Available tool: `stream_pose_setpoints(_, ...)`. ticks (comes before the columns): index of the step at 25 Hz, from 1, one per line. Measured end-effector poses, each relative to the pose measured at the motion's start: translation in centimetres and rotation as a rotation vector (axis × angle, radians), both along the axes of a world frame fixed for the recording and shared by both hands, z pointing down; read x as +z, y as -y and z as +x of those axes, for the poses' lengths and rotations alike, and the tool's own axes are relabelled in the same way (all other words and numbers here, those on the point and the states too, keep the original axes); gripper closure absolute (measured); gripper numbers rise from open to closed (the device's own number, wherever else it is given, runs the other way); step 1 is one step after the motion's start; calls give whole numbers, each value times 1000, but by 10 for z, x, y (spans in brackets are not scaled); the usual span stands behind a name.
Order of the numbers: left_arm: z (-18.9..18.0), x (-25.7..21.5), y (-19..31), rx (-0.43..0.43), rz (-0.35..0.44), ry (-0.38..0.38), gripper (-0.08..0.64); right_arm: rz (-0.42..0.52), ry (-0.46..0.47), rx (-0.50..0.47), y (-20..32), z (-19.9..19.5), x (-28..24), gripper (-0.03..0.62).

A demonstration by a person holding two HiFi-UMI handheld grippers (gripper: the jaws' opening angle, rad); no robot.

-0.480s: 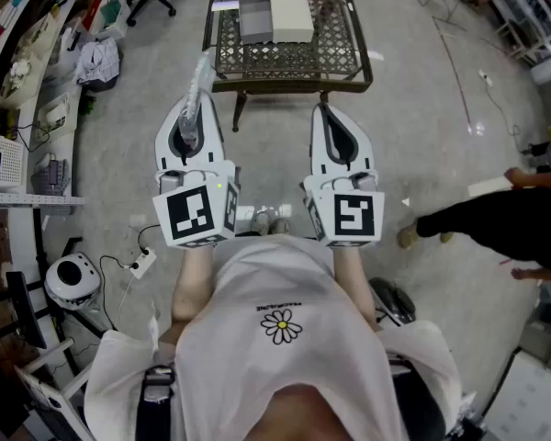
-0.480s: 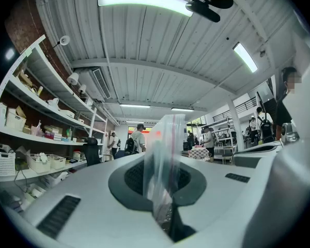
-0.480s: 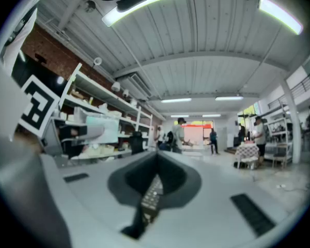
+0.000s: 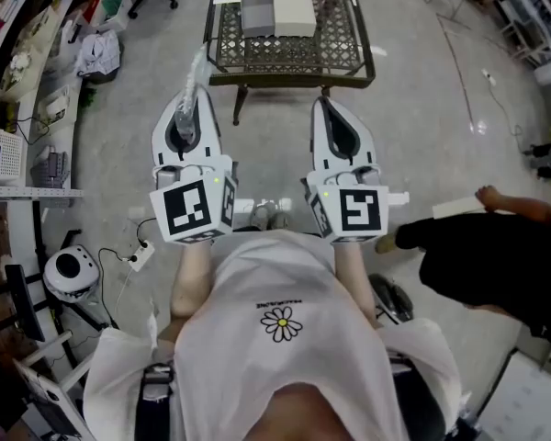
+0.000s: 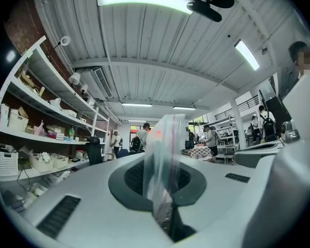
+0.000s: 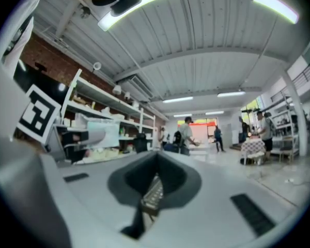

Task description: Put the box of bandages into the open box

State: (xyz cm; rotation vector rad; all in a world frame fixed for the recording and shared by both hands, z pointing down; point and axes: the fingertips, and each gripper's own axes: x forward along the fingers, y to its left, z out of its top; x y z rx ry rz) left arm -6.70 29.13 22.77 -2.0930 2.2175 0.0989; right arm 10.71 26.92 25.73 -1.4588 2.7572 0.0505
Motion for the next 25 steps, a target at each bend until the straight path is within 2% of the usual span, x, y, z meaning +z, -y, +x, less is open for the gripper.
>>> stream_pose_setpoints(4, 10, 2, 3, -2, -12, 2, 518, -7, 5, -44, 2, 3, 2, 561)
stream_pose_setpoints(9, 15, -6, 8, -1, 20, 33, 518, 1, 20, -58, 3, 7, 4, 561)
stream_pose_setpoints(15, 17, 3, 16, 3, 21, 18, 518, -5, 5, -86, 9, 4, 19, 561)
stream_pose_setpoints(18, 15, 5, 39, 13, 39, 14, 518, 35, -2, -82, 21, 5, 16, 561)
stream_pose_setpoints(22, 10, 12, 84, 33, 53, -45, 518, 123, -68, -54, 58, 8, -3, 561)
stream_pose_setpoints(25, 2, 17, 122, 42, 42, -74, 518, 133, -83, -30, 94, 6, -12, 561)
